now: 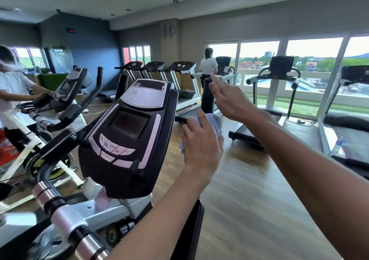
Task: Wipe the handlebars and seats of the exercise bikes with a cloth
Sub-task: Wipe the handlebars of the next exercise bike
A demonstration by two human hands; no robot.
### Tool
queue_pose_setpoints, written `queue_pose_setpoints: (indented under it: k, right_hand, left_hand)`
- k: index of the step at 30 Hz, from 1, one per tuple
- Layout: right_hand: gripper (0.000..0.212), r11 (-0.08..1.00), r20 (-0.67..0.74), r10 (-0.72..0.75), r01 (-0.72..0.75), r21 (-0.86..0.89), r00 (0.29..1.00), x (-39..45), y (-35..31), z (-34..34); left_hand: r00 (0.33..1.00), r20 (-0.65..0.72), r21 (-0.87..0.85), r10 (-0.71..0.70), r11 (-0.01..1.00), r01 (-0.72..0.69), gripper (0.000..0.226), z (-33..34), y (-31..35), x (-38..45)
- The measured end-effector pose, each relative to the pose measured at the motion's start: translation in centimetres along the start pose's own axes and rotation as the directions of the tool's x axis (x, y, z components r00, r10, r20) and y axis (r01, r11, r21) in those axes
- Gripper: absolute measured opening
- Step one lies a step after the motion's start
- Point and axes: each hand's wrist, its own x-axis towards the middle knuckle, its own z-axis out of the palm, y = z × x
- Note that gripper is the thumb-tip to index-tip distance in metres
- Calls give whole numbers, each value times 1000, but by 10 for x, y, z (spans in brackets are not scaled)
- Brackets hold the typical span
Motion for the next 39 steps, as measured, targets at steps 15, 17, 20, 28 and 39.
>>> queue_pose_setpoints:
  k: [15, 17, 20, 28, 39]
  right_hand:
    - [54, 981, 27, 13, -8, -192, 1000, 8, 0, -4]
    - [54, 983, 13, 2, 0, -185, 1000, 10, 1, -1]
    - [55, 984, -7, 4, -5, -177, 1000, 13, 4, 2]
    - [62, 973, -43, 62, -70, -222, 997, 15, 6, 4]
    - [54, 941, -50, 20, -35, -337, 999, 21, 7, -2]
  left_hand:
    - [991, -112, -29, -72, 997, 69, 81, 13, 9, 30]
    - [991, -112, -33, -78, 997, 74, 80, 12, 8, 34]
    - [992, -101, -36, -78, 997, 74, 81, 10, 9, 34]
    - [999, -50, 52, 5, 999, -3, 90, 6, 1, 3]
    - [994, -98, 11, -55, 998, 56, 90, 17, 8, 31]
